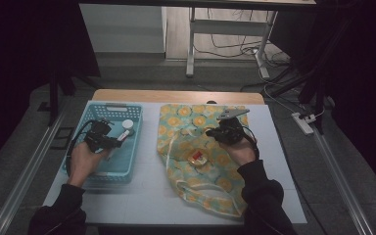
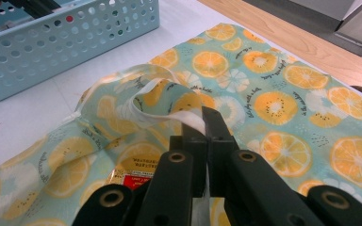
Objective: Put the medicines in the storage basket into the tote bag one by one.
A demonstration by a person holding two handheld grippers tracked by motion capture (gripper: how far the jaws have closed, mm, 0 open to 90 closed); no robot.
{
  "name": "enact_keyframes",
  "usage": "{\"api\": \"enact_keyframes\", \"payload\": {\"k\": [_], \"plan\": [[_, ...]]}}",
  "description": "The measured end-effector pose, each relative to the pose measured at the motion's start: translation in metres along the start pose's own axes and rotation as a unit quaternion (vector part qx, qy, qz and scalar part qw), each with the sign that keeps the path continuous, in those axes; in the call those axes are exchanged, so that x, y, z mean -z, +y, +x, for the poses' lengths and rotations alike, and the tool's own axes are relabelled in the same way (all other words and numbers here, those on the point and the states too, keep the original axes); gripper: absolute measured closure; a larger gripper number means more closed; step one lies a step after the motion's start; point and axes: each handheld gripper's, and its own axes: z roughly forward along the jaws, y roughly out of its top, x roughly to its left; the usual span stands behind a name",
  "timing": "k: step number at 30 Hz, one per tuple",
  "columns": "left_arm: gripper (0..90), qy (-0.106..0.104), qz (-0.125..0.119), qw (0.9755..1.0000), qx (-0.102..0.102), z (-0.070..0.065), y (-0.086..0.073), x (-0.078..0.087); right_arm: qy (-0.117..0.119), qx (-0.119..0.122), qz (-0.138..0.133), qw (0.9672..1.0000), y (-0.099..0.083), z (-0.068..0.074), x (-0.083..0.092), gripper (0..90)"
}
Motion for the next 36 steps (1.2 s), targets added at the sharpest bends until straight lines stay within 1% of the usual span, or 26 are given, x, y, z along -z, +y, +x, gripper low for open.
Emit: {"api": "enact_keyframes", "payload": {"k": [3, 6, 9, 11, 15, 17, 19, 26, 31, 36], "plan": [[73.3, -0.001, -0.011, 0.9999, -0.007, 0.0, 0.001, 0.007, -0.001, 0.0, 0.0, 1.0, 0.0, 0.0, 0.0, 89.9], [73.3, -0.005, -0.018, 0.9997, -0.014, -0.002, 0.004, 0.013, 0.0, 0.001, -0.001, 1.0, 0.0, 0.0, 0.001, 89.9], [73.4, -0.006, -0.021, 0.9995, -0.021, -0.006, 0.007, 0.02, -0.001, 0.002, -0.004, 1.0, 0.001, 0.0, 0.001, 89.9], [73.4, -0.008, -0.023, 0.9995, -0.019, -0.009, 0.009, 0.023, 0.001, 0.002, -0.006, 1.0, 0.002, 0.001, 0.002, 89.9], [73.4, -0.013, -0.027, 0.9992, -0.027, -0.014, 0.013, 0.028, 0.001, 0.002, -0.01, 0.9999, 0.003, 0.001, 0.004, 89.9], [73.4, -0.018, -0.031, 0.9989, -0.03, -0.018, 0.014, 0.031, 0.002, 0.001, -0.012, 0.9999, 0.003, 0.001, 0.005, 89.9], [73.5, -0.029, -0.036, 0.9984, -0.031, -0.021, 0.016, 0.033, 0.002, 0.0, -0.014, 0.9999, 0.004, 0.002, 0.006, 89.9], [73.5, -0.051, -0.049, 0.9961, -0.054, -0.041, 0.022, 0.042, 0.002, -0.002, -0.023, 0.9997, 0.006, 0.003, 0.009, 89.9], [73.5, -0.069, -0.057, 0.9935, -0.071, -0.059, 0.028, 0.045, 0.003, -0.004, -0.029, 0.9996, 0.007, 0.003, 0.012, 89.9], [73.5, -0.084, -0.055, 0.9908, -0.091, -0.077, 0.033, 0.044, 0.002, -0.005, -0.033, 0.9994, 0.008, 0.003, 0.013, 90.0]]}}
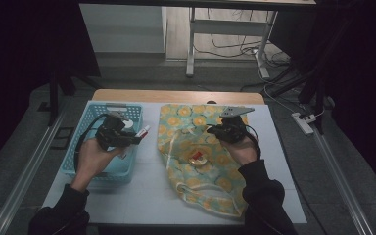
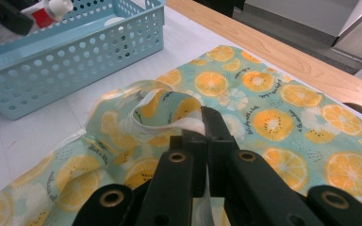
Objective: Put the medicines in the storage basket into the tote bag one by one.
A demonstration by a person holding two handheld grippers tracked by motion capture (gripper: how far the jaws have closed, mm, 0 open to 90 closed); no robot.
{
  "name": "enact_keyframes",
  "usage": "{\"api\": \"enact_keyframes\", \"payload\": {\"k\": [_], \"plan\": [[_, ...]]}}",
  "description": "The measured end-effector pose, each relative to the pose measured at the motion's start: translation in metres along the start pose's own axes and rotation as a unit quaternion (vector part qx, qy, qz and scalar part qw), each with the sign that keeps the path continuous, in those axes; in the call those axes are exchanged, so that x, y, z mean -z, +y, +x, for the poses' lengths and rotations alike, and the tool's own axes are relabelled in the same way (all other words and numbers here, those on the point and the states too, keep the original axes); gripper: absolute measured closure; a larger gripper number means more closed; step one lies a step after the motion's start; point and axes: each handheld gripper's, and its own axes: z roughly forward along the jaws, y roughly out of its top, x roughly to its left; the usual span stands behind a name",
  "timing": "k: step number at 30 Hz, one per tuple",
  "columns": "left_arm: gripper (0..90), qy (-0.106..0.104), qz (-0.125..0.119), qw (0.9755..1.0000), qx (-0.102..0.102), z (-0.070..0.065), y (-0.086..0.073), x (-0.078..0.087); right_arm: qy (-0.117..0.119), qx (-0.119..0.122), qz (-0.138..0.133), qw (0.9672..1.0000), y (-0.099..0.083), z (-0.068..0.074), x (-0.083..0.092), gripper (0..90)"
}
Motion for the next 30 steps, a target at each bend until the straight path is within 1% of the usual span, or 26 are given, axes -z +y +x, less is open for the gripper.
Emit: {"api": "enact_keyframes", "payload": {"k": [6, 11, 13, 22, 27, 30], "plan": [[73.4, -0.02, 0.0, 0.9997, -0.017, -0.018, 0.007, -0.007, -0.001, -0.001, 0.0, 1.0, 0.0, -0.001, 0.001, 89.9], [73.4, -0.036, 0.001, 0.9987, -0.035, -0.034, 0.014, -0.016, -0.003, -0.002, -0.002, 1.0, 0.0, -0.001, 0.001, 89.9], [73.4, -0.043, 0.003, 0.9982, -0.041, -0.039, 0.017, -0.019, -0.004, -0.003, -0.002, 1.0, 0.0, -0.001, 0.001, 90.0], [73.5, -0.07, 0.011, 0.9956, -0.061, -0.061, 0.031, -0.043, -0.005, -0.004, -0.006, 1.0, 0.0, -0.002, 0.002, 90.0], [73.5, -0.084, 0.015, 0.9942, -0.065, -0.073, 0.039, -0.057, -0.006, -0.004, -0.007, 1.0, 0.0, -0.002, 0.002, 89.9], [73.4, -0.088, 0.018, 0.9933, -0.072, -0.08, 0.043, -0.064, -0.006, -0.003, -0.004, 1.0, 0.0, -0.001, 0.001, 90.0]]}}
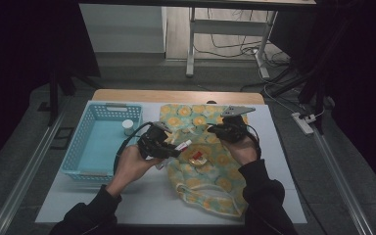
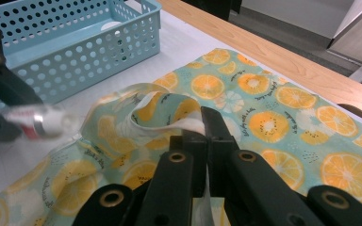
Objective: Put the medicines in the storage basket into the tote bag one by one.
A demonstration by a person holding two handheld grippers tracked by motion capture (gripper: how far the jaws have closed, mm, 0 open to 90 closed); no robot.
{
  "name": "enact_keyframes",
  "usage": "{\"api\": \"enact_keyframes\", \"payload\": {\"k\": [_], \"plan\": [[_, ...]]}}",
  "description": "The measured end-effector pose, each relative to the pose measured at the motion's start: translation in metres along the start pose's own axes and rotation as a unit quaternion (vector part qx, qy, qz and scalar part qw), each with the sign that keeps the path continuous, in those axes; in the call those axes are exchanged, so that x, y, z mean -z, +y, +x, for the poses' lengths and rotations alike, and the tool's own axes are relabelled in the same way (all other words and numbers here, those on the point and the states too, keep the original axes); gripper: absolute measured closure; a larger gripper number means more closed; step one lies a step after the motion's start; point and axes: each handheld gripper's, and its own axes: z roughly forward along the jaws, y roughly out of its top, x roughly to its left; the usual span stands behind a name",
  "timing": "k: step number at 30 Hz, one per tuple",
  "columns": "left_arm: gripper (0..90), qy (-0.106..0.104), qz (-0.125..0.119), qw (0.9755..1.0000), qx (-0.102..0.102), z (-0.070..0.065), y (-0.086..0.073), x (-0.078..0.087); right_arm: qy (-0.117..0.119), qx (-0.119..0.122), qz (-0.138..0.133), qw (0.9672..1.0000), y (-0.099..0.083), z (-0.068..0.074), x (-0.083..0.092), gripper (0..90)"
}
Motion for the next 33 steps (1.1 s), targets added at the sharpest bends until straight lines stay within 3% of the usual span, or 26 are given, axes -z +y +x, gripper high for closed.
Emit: {"api": "enact_keyframes", "payload": {"k": [16, 20, 26, 29, 33], "plan": [[73.4, -0.028, 0.011, 0.9992, -0.027, -0.02, 0.031, -0.052, -0.003, -0.001, -0.001, 1.0, 0.0, -0.001, 0.0, 90.0], [73.4, -0.019, 0.015, 0.9989, -0.04, -0.022, 0.036, -0.063, -0.003, -0.002, -0.002, 1.0, 0.0, 0.0, -0.001, 90.0], [73.3, -0.013, 0.012, 0.9992, -0.037, -0.016, 0.04, -0.079, -0.003, 0.0, -0.003, 1.0, 0.0, 0.001, -0.001, 90.0], [73.3, 0.001, 0.007, 0.9989, -0.047, -0.013, 0.041, -0.086, -0.003, 0.0, -0.001, 1.0, 0.0, 0.001, -0.003, 90.0], [73.3, 0.018, 0.01, 0.9988, -0.045, -0.005, 0.042, -0.092, -0.004, -0.001, 0.001, 1.0, -0.001, 0.002, -0.004, 90.0]]}}
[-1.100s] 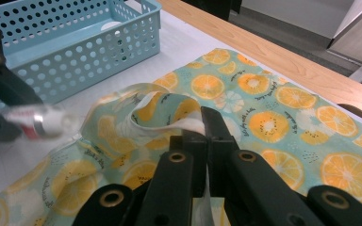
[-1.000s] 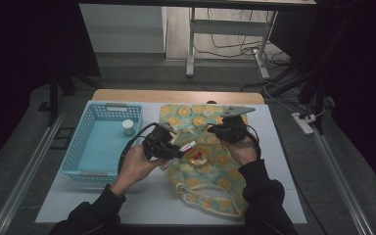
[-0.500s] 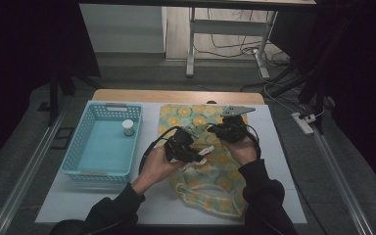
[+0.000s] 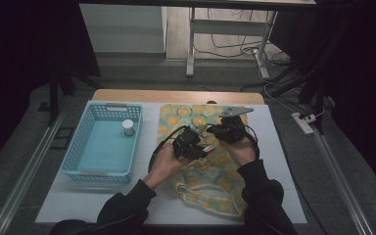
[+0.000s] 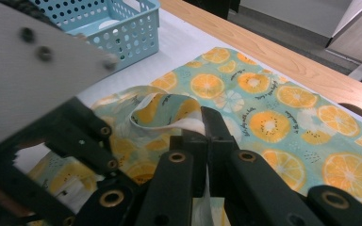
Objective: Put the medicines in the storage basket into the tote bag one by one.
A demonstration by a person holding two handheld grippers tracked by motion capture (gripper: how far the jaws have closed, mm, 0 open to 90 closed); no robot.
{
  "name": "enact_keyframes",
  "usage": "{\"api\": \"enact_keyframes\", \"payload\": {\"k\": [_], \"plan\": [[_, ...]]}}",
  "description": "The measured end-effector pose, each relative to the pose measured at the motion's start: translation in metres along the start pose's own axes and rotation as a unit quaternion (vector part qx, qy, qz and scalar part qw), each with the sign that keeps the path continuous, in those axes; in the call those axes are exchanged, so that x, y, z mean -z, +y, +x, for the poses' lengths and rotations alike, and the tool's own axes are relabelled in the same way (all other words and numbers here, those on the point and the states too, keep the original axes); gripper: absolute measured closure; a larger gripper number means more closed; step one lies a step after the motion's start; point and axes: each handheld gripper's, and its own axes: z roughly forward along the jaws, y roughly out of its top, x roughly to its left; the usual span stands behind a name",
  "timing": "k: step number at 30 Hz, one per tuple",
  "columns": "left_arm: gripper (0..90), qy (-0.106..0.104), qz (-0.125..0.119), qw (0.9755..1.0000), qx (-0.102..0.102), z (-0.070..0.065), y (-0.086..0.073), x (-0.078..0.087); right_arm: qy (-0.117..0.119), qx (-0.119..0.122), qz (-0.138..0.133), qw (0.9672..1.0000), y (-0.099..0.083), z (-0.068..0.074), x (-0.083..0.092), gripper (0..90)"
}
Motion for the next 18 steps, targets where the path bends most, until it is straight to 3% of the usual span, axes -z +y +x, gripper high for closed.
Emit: {"api": "enact_keyframes", "payload": {"k": [11, 18], "plan": [[73.3, 0.054, 0.016, 0.9979, 0.031, 0.02, 0.0, -0.012, -0.005, 0.004, 0.007, 1.0, -0.001, 0.002, -0.005, 90.0], [73.1, 0.075, 0.026, 0.996, 0.04, 0.027, 0.0, -0.017, -0.006, 0.006, 0.01, 0.9999, -0.002, 0.002, -0.006, 90.0]]}}
